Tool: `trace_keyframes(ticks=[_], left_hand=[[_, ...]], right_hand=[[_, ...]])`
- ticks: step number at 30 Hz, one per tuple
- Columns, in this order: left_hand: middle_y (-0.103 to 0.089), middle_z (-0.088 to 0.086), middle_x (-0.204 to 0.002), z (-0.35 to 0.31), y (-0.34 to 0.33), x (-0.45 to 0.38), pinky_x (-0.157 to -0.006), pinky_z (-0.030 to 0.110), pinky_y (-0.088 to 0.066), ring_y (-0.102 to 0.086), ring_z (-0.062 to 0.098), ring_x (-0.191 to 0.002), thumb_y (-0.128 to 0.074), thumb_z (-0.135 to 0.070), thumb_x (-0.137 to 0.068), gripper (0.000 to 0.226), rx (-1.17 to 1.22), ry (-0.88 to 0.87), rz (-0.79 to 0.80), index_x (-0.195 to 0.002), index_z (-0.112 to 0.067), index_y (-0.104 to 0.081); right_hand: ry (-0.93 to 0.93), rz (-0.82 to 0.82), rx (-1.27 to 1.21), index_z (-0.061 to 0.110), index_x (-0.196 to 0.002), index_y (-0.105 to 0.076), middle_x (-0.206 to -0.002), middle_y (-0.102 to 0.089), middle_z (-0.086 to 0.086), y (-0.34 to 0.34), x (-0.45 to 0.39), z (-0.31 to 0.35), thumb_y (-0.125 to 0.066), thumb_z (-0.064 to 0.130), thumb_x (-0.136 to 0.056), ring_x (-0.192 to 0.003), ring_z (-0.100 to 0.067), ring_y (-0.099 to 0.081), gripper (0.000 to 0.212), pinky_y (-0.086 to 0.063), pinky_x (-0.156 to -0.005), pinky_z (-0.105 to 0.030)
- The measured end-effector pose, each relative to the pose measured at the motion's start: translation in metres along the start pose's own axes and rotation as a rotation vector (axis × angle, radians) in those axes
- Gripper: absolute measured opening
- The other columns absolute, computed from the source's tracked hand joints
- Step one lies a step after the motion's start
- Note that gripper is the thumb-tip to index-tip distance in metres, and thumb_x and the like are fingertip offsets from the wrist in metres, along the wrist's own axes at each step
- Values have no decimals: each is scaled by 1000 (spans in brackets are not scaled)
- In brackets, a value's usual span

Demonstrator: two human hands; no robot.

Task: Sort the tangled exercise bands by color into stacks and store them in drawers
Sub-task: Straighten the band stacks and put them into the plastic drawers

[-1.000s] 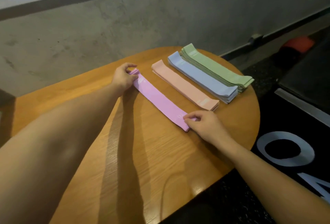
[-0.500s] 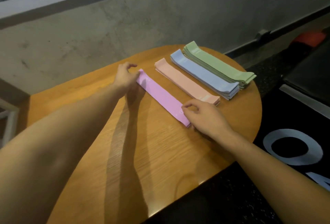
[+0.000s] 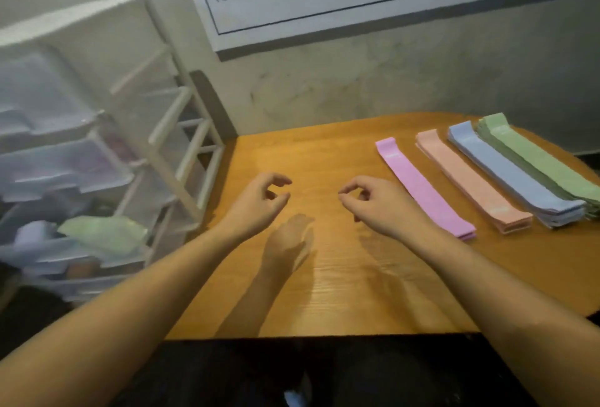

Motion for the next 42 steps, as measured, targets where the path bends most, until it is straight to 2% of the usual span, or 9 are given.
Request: trace_keyframes(ticks=[4,10,17,21,23,27,32,36,42], left_hand=[[-59,-11,-122,30,44,54,-91,32,-55,-61,5,-103,-62,-31,-98,27,-79,22,-53,-125,-29,-61],[-62,-12,-105,69,110,105,-87,33,-55,-59,3,-95,-61,-26,-97,18,-72,34,-219,-115,-29,-63],[-64,-11,-91,97,182,144,-61,22,-49,-55,5,-66,-62,-22,-97,12,14,-28,-395,-104,-31,-65],[-63,-10,-90,124,214,151,-63,20,-49,-55,5,-69,-64,-23,-96,13,30,5,-412,-108,-30,-65],[-62,-11,-90,139,228,152,-67,22,-50,-57,7,-75,-65,-22,-96,15,16,30,-439,-107,-31,-65],[-64,-16,-98,164,252,155,-78,15,-44,-59,-2,-93,-64,-22,-96,15,-68,86,-481,-107,-33,-63],[-64,-20,-107,182,266,146,-86,20,-45,-57,-3,-99,-63,-33,-97,13,-212,161,-302,-108,-38,-64],[-67,-12,-120,182,269,126,-90,26,-45,-58,4,-106,-59,-39,-98,25,-330,198,-164,-120,-29,-68],[-65,0,-128,197,273,103,-91,30,-47,-58,12,-105,-59,-41,-98,35,-397,348,78,-129,-24,-64]], right_hand=[[103,101,9,39,-82,-63,-61,-67,8,-38,-6,53,-60,41,-91,-66,-9,-63,9,-55,-72,-37],[229,227,64,35,-101,-65,-77,-69,8,-91,3,129,-55,41,-97,-63,-6,-58,13,-43,-54,-26],[328,261,92,31,-106,-67,-77,-67,11,-129,2,196,-54,37,-99,-59,4,-58,16,-40,-49,-15],[366,263,107,30,-105,-69,-79,-69,8,-143,-4,225,-55,37,-98,-73,-10,-64,18,-58,-66,-38],[391,261,100,30,-104,-69,-80,-69,7,-150,-9,236,-56,36,-97,-75,-13,-65,16,-58,-68,-40],[478,261,98,30,-106,-69,-82,-66,9,-164,-20,259,-59,33,-96,-69,-2,-59,14,-41,-54,-14],[597,310,155,26,-114,-71,-86,-62,18,-187,-26,297,-60,24,-97,-77,0,-56,20,-39,-63,-7],[650,430,343,25,-124,-70,-117,-71,5,-219,-35,322,-57,19,-97,-105,-12,-64,30,-52,-93,-26],[592,535,625,25,-135,-61,-132,-63,-1,-261,-61,332,-60,17,-97,-116,-21,-59,39,-47,-94,-31]])
Point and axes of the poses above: each hand's wrist, its own x-axis away from the middle knuckle, its own y-axis out of the back of the hand, z = x × y, the point moved 2 cm from there along -x, towards the middle knuckle
